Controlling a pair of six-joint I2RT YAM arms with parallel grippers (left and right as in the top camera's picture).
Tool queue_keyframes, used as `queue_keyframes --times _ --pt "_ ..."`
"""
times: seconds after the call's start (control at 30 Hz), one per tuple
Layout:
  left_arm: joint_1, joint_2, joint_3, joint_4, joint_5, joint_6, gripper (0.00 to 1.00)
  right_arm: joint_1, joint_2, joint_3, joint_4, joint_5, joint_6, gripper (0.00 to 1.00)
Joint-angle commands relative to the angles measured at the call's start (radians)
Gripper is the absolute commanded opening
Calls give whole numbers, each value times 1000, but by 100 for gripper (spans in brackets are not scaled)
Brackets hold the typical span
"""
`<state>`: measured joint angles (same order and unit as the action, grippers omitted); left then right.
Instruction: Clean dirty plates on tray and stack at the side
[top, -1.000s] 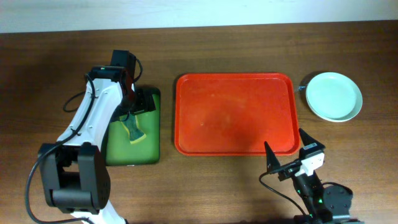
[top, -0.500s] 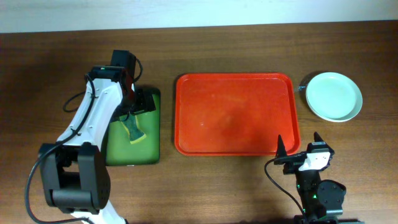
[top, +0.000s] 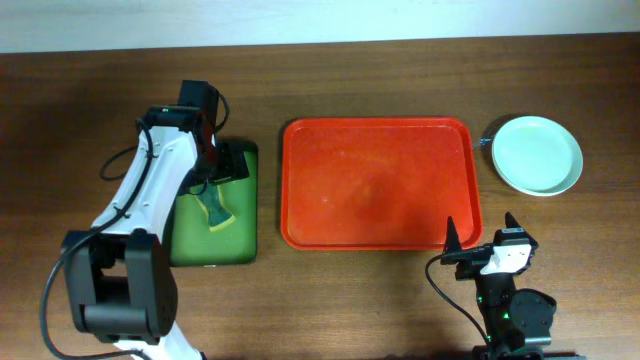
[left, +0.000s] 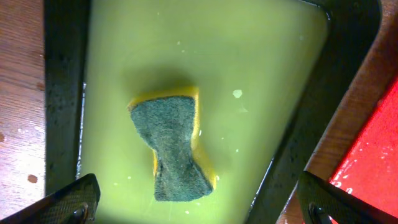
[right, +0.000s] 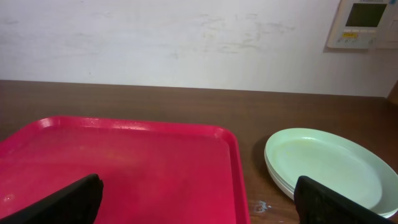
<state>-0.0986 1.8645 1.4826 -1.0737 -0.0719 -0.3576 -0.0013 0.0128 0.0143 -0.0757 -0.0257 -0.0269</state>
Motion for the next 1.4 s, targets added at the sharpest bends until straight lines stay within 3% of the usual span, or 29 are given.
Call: queue_keyframes --times 0.0,0.1,0.17,0.23,0.37,0.5,0.63,0.73,0.83,0.97,1.23,1.37 --pt "-6 -153 -96 58 -30 16 99 -6 -9 -9 -3 11 8 98" --pt "-19 -552 -531 411 -14 16 99 -6 -9 -9 -3 11 8 98" --pt "-19 -726 -668 478 -19 16 99 -6 -9 -9 -3 11 8 98" --pt "-12 -1033 -848 479 -58 15 99 -6 -9 -9 -3 11 8 98" --pt "-12 -1333 -945 498 -101 17 99 -6 -9 -9 -3 11 8 98" --pt "-10 -1562 -1155 633 -93 206 99 -6 -9 -9 -3 11 8 98" --pt "68 -1697 -1313 898 5 218 99 -6 -9 -9 -3 11 8 98" --pt "92 -1790 -1393 967 6 218 99 -6 -9 -9 -3 11 8 98" --pt "92 -1859 -1473 1123 148 369 99 -6 -9 -9 -3 11 8 98" --pt "92 -1859 -1474 990 53 374 99 -6 -9 -9 -3 11 8 99" --pt "91 -1859 -1474 986 56 372 99 -6 -9 -9 -3 11 8 98" --pt "92 -1859 -1474 989 23 301 99 -6 -9 -9 -3 11 8 98"
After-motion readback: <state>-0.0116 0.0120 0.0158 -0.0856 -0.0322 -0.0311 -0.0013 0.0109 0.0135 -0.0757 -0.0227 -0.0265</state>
